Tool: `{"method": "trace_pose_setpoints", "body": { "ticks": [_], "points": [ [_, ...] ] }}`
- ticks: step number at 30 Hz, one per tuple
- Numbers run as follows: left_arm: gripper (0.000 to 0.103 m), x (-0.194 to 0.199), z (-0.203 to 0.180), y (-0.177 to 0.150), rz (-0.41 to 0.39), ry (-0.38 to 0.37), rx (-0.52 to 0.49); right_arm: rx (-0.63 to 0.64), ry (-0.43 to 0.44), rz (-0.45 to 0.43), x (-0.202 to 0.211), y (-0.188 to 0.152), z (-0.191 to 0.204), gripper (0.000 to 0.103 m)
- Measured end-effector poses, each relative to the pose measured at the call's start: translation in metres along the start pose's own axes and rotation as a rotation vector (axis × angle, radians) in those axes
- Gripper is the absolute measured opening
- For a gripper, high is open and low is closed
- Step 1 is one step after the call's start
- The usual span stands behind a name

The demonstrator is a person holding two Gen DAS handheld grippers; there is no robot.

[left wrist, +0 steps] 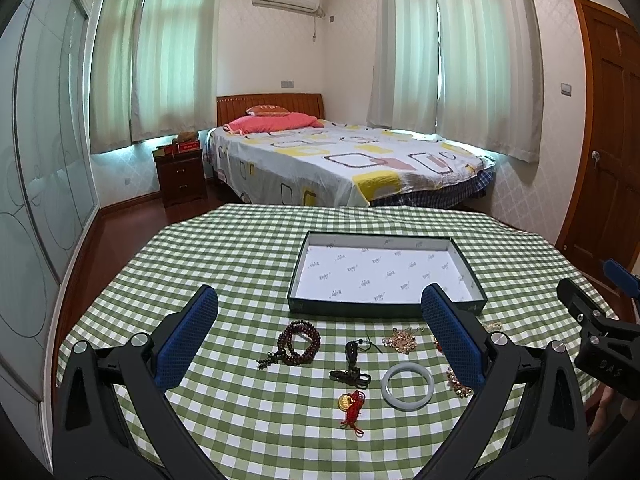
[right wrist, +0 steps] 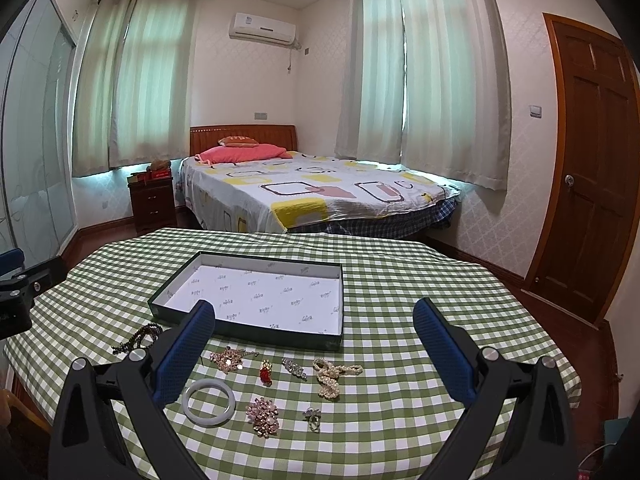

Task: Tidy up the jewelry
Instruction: 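Lower the left tool onto the gold pendant with red tassel and close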

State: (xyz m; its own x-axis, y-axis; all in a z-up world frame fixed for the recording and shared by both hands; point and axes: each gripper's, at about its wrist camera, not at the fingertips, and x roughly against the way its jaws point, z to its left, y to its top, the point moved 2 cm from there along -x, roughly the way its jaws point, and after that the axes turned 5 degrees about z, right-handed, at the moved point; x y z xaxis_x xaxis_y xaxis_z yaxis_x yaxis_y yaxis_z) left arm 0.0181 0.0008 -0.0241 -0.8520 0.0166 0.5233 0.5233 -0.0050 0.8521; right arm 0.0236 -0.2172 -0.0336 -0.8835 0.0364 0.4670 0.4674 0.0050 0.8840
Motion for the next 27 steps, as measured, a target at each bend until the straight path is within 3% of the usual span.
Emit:
{"method": "trace_pose_setpoints", "body": {
  "ticks": [8,14,16,18,21,24,27],
  "points": [
    [0.099,-0.042,0.002,-0.024,0.093,-0.035,-0.007,-0.003,0.031,0.071,-0.034,-0.032,-0.009,0.097],
    [0.099,-0.079,-0.002,-0.052,0.239,-0.049,-0.014,-0.01,0.07,0.165,-0.056,-0.052,-0.01,0.097],
    [0.096,-0.091,-0.004,-0.062,0.292,-0.054,-0.018,-0.007,0.086,0.191,-0.062,-0.057,-0.008,0.097],
    [0.087,-0.103,-0.006,-0.07,0.343,-0.063,-0.019,0.0,0.097,0.214,-0.067,-0.061,-0.005,0.097],
    [0.085,-0.121,-0.007,-0.082,0.411,-0.078,-0.013,0.016,0.112,0.244,-0.076,-0.069,0.002,0.097],
    [0.083,-0.129,-0.007,-0.089,0.445,-0.079,-0.014,0.023,0.126,0.274,-0.085,-0.076,0.005,0.096],
    [0.074,-0.135,-0.009,-0.094,0.476,-0.08,-0.017,0.024,0.139,0.291,-0.09,-0.078,0.006,0.096]
  ]
}}
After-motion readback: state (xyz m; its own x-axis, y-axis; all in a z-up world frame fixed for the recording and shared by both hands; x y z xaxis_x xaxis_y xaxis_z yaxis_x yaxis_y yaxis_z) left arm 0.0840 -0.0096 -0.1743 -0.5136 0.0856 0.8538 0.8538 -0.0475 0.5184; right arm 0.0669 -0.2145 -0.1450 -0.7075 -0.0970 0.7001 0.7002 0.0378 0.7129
